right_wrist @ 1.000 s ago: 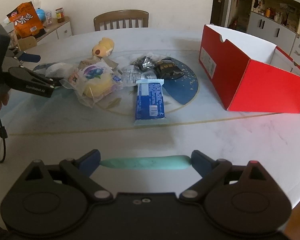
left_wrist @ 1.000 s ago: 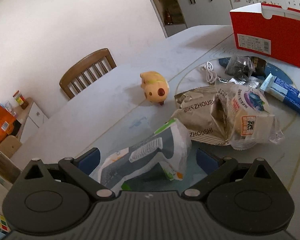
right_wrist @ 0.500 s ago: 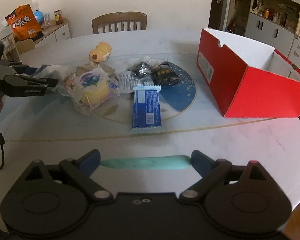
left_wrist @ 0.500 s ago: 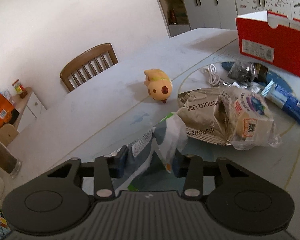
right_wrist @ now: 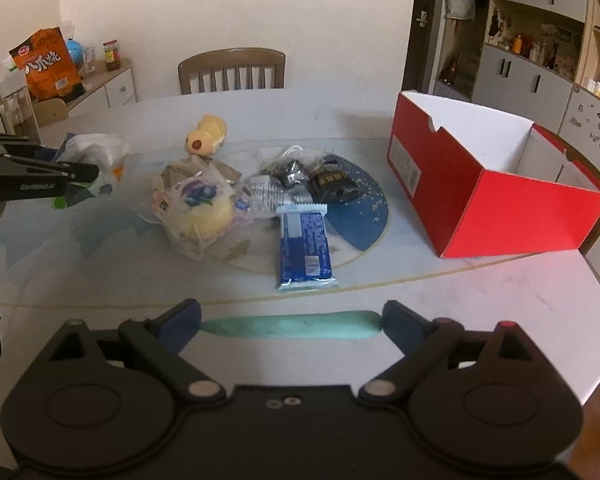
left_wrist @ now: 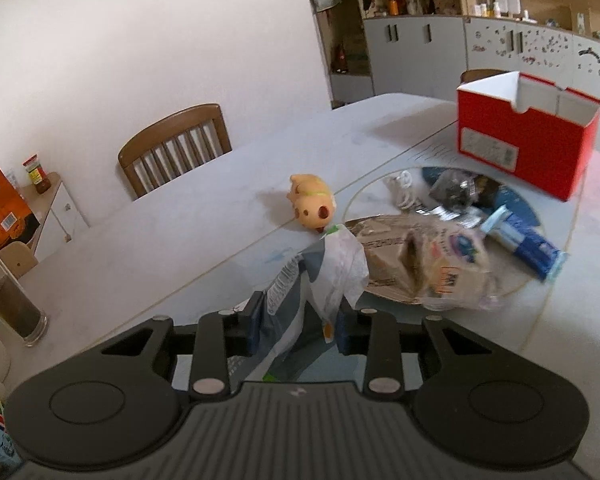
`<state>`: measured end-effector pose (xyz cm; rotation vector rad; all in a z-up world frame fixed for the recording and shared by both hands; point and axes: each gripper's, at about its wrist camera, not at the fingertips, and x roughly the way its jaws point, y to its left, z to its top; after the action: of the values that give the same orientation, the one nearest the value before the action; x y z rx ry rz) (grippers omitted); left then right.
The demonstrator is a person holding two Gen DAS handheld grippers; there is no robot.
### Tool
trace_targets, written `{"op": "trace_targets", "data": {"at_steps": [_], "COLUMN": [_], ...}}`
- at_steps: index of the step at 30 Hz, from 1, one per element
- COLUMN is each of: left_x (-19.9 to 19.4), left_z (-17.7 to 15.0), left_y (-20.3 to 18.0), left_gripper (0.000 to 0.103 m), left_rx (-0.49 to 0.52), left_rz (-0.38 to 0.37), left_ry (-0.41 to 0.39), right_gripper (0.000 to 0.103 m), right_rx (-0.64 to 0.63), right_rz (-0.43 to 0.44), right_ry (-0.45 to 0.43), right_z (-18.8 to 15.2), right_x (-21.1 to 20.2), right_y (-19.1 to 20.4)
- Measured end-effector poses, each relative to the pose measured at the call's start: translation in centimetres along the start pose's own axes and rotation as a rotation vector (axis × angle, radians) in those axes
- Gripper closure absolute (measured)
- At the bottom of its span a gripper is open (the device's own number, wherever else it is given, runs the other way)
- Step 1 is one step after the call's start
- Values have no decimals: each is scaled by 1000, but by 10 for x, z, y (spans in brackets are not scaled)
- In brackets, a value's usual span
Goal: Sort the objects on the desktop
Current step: 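Carry the held bag with the left gripper over the red shoebox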
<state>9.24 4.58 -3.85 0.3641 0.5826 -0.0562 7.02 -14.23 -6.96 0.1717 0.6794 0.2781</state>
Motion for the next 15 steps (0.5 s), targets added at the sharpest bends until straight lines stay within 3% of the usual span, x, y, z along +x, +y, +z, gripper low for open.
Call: {"op": "trace_targets", "data": {"at_steps": [15], "left_x": [-57], "left_z": [25], "left_y": [-26], "left_gripper": [70], "left_rx": [4], "left_rz": [-69], "left_ry": [-65], "right_gripper": [6], "right_rx": [30], "right_rz": [-15], "right_ry": [-92], "right_z": [10], "right_x": [-37], "right_y": [-4]}}
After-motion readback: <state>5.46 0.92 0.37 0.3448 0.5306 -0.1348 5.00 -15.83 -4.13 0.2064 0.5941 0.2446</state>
